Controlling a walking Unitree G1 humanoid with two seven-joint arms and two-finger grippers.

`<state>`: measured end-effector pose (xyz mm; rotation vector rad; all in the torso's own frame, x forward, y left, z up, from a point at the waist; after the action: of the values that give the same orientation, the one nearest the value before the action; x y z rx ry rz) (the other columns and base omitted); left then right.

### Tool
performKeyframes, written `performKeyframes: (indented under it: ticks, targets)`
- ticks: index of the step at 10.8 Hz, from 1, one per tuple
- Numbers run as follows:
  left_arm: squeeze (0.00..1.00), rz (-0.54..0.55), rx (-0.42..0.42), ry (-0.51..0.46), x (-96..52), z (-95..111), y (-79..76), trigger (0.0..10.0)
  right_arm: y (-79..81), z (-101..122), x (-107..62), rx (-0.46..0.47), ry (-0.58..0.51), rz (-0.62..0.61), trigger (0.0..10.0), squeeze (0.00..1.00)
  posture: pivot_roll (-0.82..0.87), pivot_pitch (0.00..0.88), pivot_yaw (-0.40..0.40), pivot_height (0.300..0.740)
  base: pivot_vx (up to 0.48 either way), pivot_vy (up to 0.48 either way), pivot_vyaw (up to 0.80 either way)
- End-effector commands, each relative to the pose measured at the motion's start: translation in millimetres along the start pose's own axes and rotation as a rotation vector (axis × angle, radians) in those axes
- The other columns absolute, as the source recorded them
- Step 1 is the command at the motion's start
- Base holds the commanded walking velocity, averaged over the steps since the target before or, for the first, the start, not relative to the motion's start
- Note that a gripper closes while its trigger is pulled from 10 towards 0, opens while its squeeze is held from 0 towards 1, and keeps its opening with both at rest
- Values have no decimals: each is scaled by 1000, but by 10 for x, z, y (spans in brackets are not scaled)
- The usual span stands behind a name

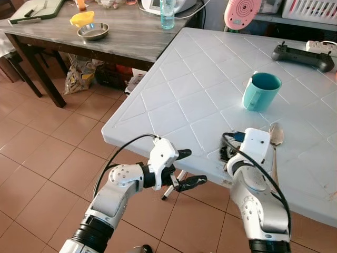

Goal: Setting the table

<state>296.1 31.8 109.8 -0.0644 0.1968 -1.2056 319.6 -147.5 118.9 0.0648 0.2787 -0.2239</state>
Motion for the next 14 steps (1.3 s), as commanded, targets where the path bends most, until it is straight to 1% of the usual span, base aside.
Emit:
performKeyframes:
  ticks: [1, 3, 5, 7, 9, 12, 14]
  targets:
    - [0, 3, 10, -4, -2, 25, -16, 10000, 35, -295, -68, 40, 139, -20, 0, 0, 79, 148, 44, 740, 0, 0, 0]
    - [0, -4, 15, -3, -4, 31, -17, 10000, -18, -337, -109, 52, 164, -34, 0, 0, 74, 149, 46, 740, 0, 0, 0]
    - [0, -52, 37, 11, -32, 55, -23, 10000, -60, -438, -155, 61, 210, -41, 0, 0, 67, 148, 43, 740, 0, 0, 0]
    - [0, -48, 46, 13, -18, 59, 3, 10000, -96, -464, -177, 69, 228, -48, 0, 0, 63, 148, 45, 740, 0, 0, 0]
    - [0, -56, 41, 8, 5, 47, -36, 10000, -120, -465, -180, 87, 236, -54, 0, 0, 57, 147, 46, 740, 0, 0, 0]
    - [0, -60, 39, 13, 7, 36, -35, 10000, -156, -462, -200, 90, 242, -64, 0, 0, 56, 150, 44, 740, 0, 0, 0]
    - [0, -61, 36, 19, 6, 25, -41, 10000, -220, -493, -216, 82, 251, -69, 0, 0, 55, 153, 45, 740, 0, 0, 0]
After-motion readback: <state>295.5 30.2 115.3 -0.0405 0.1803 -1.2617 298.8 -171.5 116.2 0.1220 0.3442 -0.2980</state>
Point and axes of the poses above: a point about 5 cm out from each wrist's last joint towards the gripper, its own x axis pointing out of the wrist towards the gripper, its own z axis along the axis of the wrist's last joint, y = z × x, the point moved 3 cm from there along x, pointing out of the wrist towards the gripper, and after that the axes turned 7 degrees about -x, right-handed, at the moved point
